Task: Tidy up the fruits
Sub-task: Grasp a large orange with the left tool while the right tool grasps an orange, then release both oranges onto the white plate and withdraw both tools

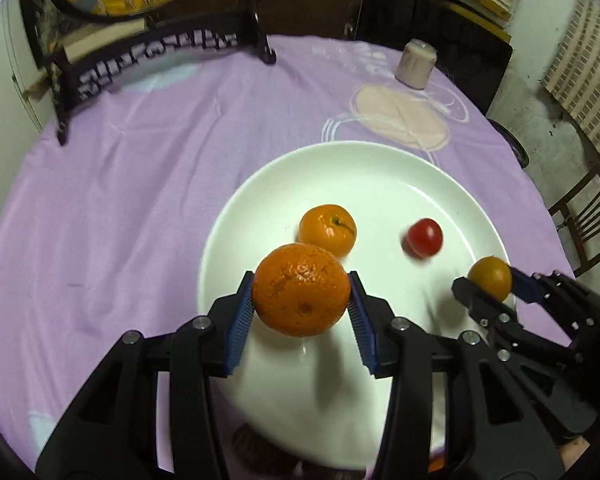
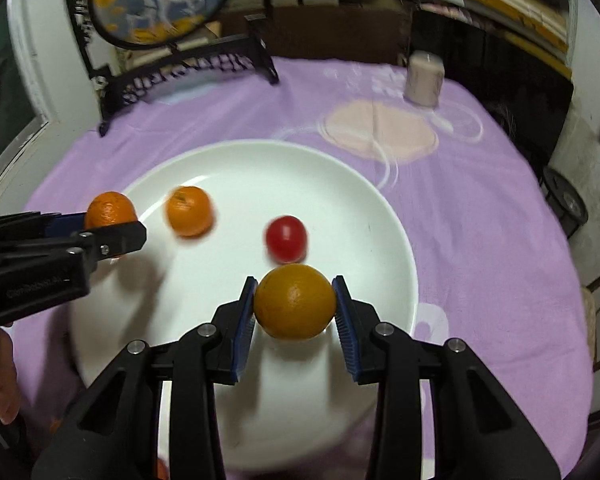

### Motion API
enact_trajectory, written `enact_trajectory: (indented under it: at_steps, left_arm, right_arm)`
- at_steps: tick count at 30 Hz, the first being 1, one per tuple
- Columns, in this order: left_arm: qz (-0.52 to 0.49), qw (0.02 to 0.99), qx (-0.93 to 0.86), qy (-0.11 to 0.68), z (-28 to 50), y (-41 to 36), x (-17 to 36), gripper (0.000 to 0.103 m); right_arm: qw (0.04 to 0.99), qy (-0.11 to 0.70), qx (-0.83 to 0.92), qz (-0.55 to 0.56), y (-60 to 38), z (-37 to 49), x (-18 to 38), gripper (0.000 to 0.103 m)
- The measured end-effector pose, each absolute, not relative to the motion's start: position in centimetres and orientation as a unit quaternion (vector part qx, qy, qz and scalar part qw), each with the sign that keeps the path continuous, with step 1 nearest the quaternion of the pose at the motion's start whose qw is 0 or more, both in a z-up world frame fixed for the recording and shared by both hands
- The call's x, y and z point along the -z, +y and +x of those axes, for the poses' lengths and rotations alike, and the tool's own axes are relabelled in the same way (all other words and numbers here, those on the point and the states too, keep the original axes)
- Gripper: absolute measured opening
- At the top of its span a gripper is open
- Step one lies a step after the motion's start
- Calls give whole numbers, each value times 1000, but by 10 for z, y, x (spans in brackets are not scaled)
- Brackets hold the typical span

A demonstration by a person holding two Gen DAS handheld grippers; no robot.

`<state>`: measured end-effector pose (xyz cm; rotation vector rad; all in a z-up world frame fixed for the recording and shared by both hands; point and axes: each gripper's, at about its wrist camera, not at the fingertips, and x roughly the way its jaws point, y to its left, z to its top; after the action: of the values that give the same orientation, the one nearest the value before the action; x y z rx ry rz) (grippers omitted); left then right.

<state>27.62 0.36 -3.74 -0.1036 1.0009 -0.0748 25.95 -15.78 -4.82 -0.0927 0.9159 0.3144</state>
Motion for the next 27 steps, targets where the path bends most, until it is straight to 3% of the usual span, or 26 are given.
enact_trajectory:
  at_steps: [5,6,7,8,10,15,20,27]
  left_arm:
    - [-44,874,35,484,288,3,49,47]
    - [-47,874,34,483,288,4,49,47]
    - [-51,875,35,481,287,5,48,52]
    - [-54,878,37,475,284,5,44,66]
    - [-53,895,38,442,267,7,24,75]
    - [-46,918,46,391,208,17,-14,83]
    - [-59,928,48,364,123,32,-8,84]
    - [-45,930,9,365,73,41,13,84]
  right_arm:
    - [883,444,-147,-41,-158,274,55,38]
    - [883,443,-147,-41,-158,276,55,42]
    - [885,440,-146,-42,-157,276,55,50]
    - [889,434,-139,-45,-157,274,53,63]
    - [895,423,-128,-55,-159,265,45,63]
    - [909,391,-136,-52,-174,211,9,68]
    - [919,363,-153,-37,-187,132,2,92]
    - [919,359,-153,-63,-184,84,-10,92]
